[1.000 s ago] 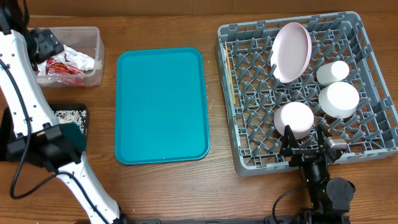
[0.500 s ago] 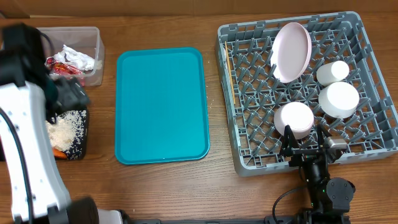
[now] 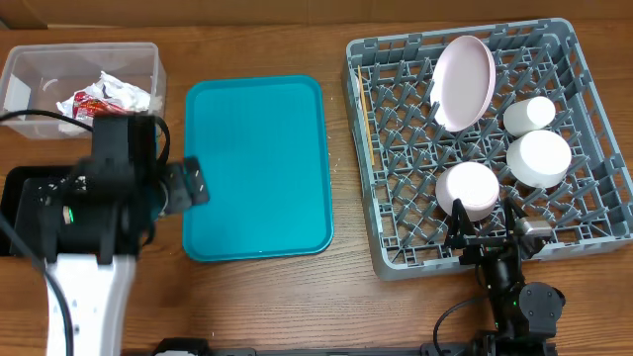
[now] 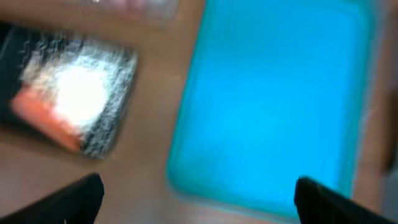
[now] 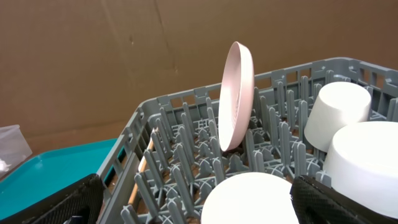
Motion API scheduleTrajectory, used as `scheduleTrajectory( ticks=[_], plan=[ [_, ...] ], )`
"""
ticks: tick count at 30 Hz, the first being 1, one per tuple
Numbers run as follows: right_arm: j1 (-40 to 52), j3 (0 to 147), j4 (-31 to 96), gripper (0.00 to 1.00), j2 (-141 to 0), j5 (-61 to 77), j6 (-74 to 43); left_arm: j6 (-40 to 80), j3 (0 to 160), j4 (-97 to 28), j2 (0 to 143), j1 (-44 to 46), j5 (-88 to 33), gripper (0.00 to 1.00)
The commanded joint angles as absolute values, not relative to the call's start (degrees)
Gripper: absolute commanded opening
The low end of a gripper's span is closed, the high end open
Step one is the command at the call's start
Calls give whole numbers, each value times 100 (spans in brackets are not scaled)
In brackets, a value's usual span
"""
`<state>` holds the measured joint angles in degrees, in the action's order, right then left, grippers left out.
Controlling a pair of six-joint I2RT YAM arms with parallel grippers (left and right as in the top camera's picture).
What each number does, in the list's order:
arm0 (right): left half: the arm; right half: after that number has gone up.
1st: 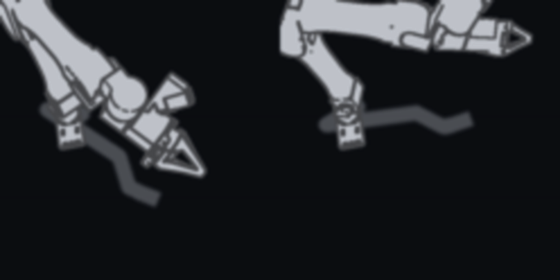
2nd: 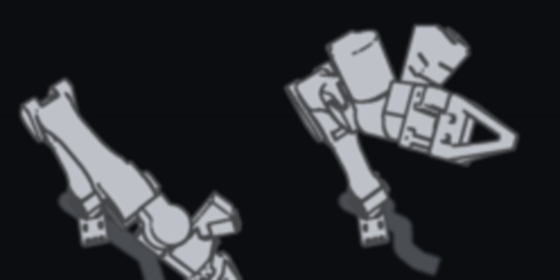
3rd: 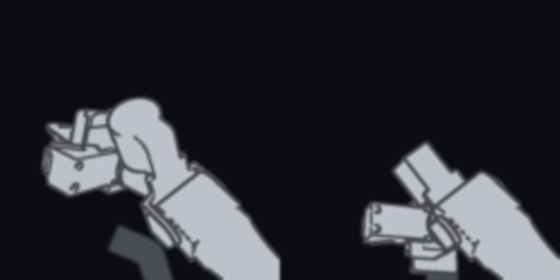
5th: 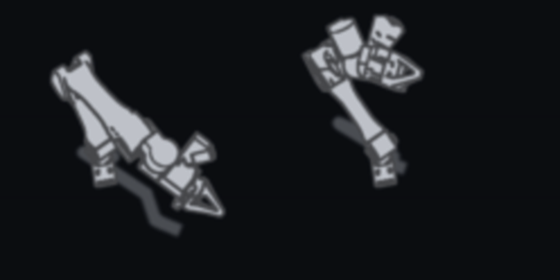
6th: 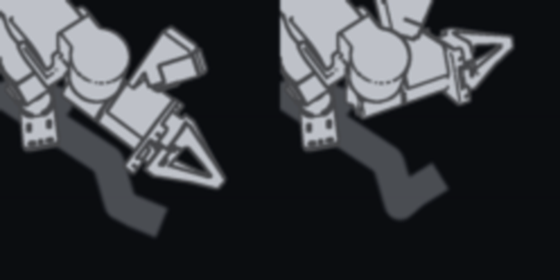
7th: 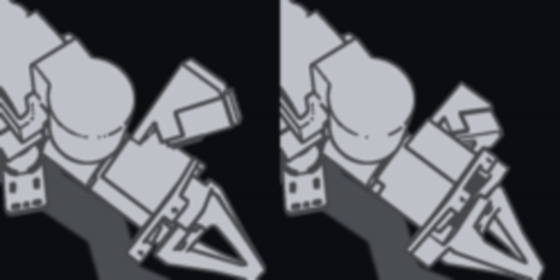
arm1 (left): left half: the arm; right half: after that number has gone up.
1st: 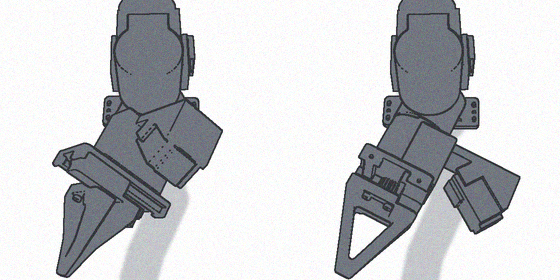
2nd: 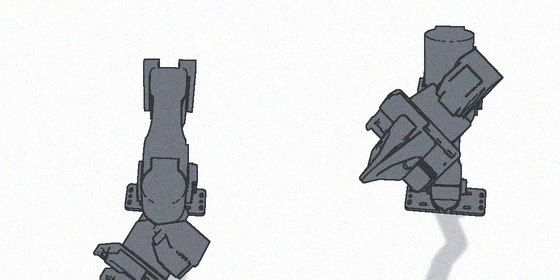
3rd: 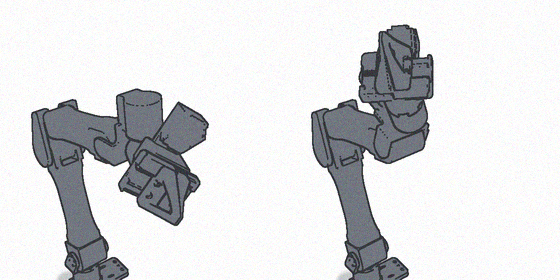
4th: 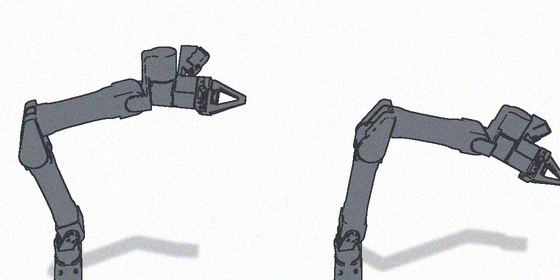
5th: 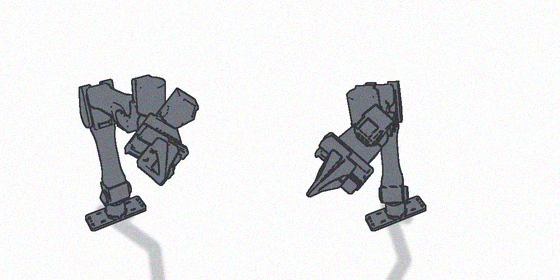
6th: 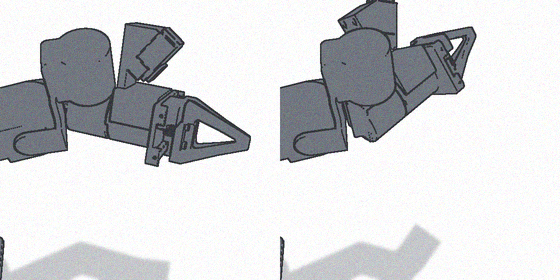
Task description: Sort waste into correct bins and load items into the dishwasher rack
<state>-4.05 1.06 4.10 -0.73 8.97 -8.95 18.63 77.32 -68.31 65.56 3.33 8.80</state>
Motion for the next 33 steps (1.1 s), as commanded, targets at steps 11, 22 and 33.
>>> scheduleTrajectory(
  ticks=[11,22,33],
  plan=[
    [-425,45,390,100,-16,882,-851,1824,3127,-1942,3664,419,141,100],
    [-425,47,390,100,-16,882,-851,1822,954,-27,1702,414,169,100],
    [-425,45,390,100,-16,882,-851,1820,27,187,93,408,198,100]
  ],
)
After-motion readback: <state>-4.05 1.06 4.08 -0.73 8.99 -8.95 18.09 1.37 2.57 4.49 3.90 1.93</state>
